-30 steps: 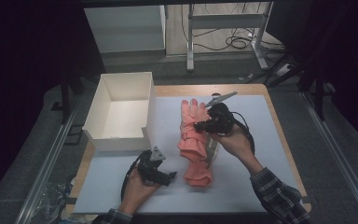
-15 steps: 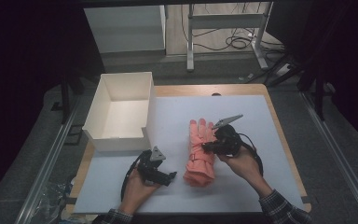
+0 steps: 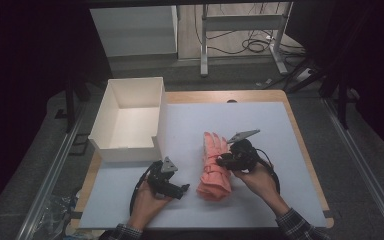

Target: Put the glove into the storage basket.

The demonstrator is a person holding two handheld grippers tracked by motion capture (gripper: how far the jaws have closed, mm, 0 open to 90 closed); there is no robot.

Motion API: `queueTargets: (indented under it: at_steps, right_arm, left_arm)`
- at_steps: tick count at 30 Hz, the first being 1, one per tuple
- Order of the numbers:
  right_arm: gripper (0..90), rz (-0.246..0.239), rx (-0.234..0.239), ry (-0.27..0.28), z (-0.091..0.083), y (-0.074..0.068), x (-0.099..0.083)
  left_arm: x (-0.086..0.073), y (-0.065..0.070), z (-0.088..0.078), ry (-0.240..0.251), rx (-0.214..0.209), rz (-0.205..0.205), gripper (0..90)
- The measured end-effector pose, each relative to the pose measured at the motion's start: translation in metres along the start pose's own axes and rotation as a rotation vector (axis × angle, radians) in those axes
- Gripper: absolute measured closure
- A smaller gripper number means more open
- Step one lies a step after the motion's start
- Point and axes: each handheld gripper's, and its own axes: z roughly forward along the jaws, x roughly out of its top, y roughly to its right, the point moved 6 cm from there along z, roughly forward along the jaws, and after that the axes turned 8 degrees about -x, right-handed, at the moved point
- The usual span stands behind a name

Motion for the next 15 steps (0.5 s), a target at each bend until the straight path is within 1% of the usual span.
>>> queueTargets:
  at_steps: [1, 2, 4, 5, 7, 8, 9, 11, 12, 13, 14, 15]
  right_arm:
    - [59.5, -0.007, -0.005, 0.011, -0.003, 0.001, 0.001]
    - [58.4, -0.011, -0.011, 0.028, -0.011, 0.003, 0.003]
    - [58.3, -0.011, -0.015, 0.036, -0.014, 0.004, 0.003]
    - [58.4, -0.013, -0.029, 0.056, -0.021, 0.008, 0.001]
    - [58.6, -0.014, -0.034, 0.060, -0.024, 0.009, -0.001]
    - [59.1, -0.008, -0.041, 0.075, -0.030, 0.014, -0.007]
    - [59.1, -0.008, -0.041, 0.075, -0.030, 0.014, -0.007]
    - [61.1, 0.001, -0.043, 0.081, -0.033, 0.019, -0.016]
    - [64.1, 0.011, -0.036, 0.086, -0.035, 0.021, -0.025]
    - [64.1, 0.011, -0.036, 0.086, -0.035, 0.021, -0.025]
    - [65.4, 0.016, -0.032, 0.087, -0.035, 0.022, -0.030]
    - [68.9, 0.017, -0.019, 0.086, -0.035, 0.022, -0.040]
  left_arm:
    - [0.000, 0.000, 0.000, 0.000, 0.000, 0.000, 1.9]
    - [0.000, 0.000, 0.000, 0.000, 0.000, 0.000, 1.9]
    - [0.000, 0.000, 0.000, 0.000, 0.000, 0.000, 1.9]
    - [0.000, 0.000, 0.000, 0.000, 0.000, 0.000, 1.9]
    - [0.000, 0.000, 0.000, 0.000, 0.000, 0.000, 1.9]
    - [0.000, 0.000, 0.000, 0.000, -0.001, -0.001, 1.9]
    - [0.000, 0.000, 0.000, 0.000, -0.001, -0.001, 1.9]
    - [0.000, 0.000, 0.000, 0.000, 0.000, 0.000, 1.9]
    - [0.000, 0.000, 0.000, 0.000, -0.001, 0.000, 1.9]
    - [0.000, 0.000, 0.000, 0.000, -0.001, 0.000, 1.9]
    - [0.000, 0.000, 0.000, 0.000, -0.002, -0.003, 1.9]
    - [0.000, 0.000, 0.000, 0.006, -0.003, -0.009, 1.9]
